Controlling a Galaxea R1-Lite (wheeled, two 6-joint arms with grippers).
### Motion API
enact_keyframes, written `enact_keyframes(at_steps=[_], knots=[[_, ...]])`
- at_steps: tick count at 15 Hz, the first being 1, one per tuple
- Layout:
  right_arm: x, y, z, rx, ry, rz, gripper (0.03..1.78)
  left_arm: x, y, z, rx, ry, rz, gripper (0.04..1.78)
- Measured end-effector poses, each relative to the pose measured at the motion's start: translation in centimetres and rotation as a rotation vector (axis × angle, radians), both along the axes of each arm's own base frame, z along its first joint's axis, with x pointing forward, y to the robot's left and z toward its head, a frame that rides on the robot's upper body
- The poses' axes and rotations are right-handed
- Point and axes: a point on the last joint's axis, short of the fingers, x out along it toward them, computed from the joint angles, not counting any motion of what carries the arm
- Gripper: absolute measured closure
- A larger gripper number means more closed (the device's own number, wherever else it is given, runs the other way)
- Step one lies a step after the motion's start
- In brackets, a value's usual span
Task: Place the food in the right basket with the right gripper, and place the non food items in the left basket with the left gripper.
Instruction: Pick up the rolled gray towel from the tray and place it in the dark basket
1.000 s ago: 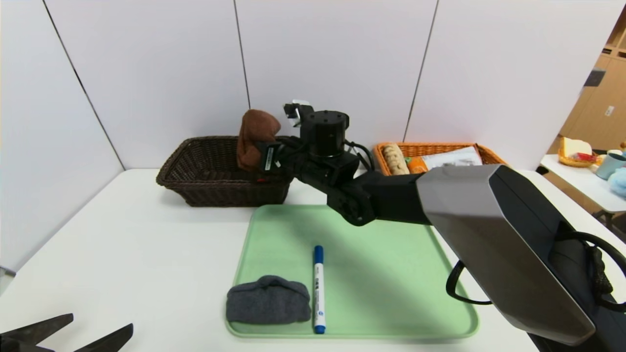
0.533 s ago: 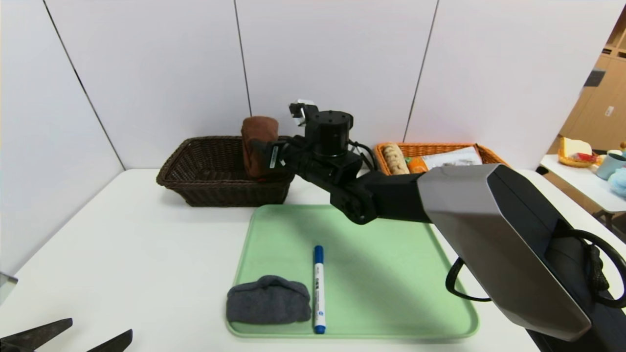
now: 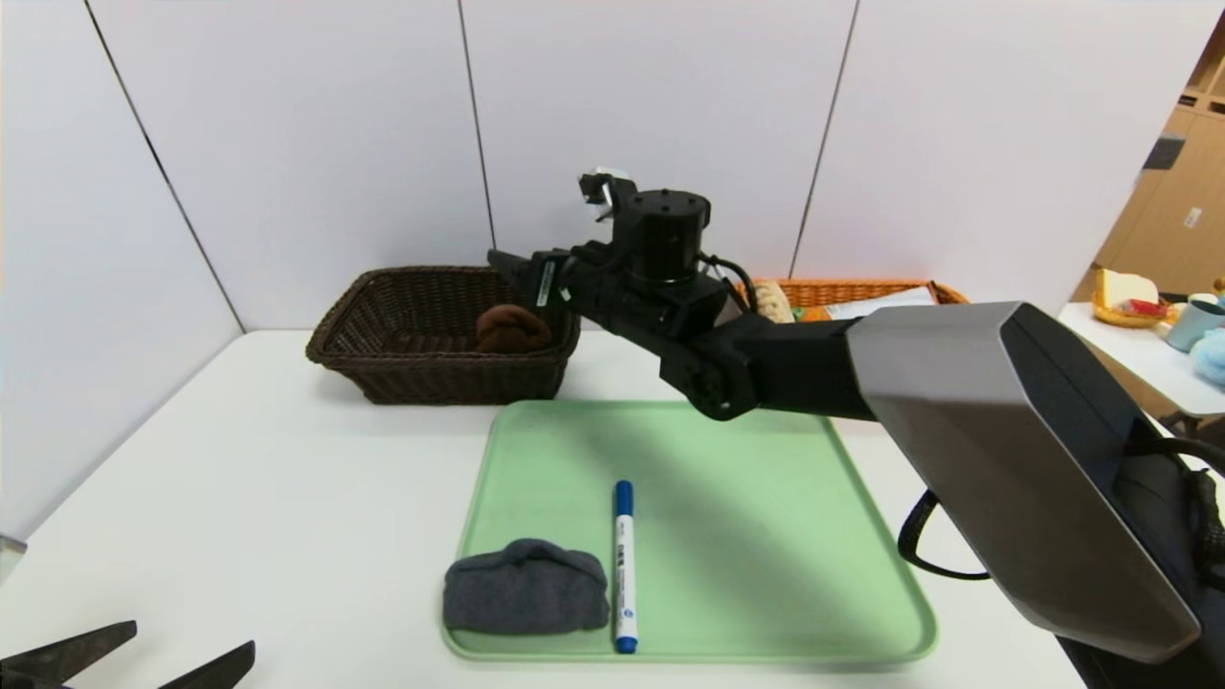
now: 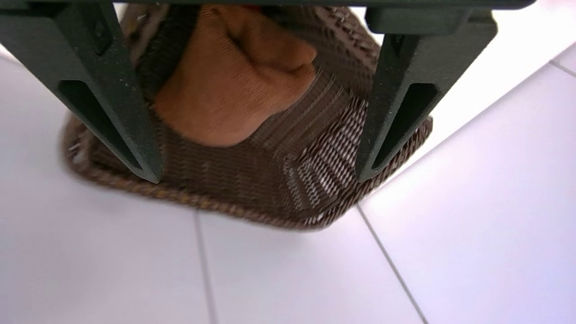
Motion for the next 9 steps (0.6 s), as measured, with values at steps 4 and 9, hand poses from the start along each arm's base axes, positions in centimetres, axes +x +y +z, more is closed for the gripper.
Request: enact_keyframes(at_steps=[4, 9], knots=[[-2.3, -2.1, 5.8, 0.054, 0.004, -0.034, 0.24, 1.0, -0.4, 4.5, -0.062, -0.116, -0.019, 0.13], [-8.2, -7.1, 11.9, -0.012, 0.298, -0.086, 0.17, 2.2, -1.6, 9.1, -0.172, -0.184, -0.32, 0.13]])
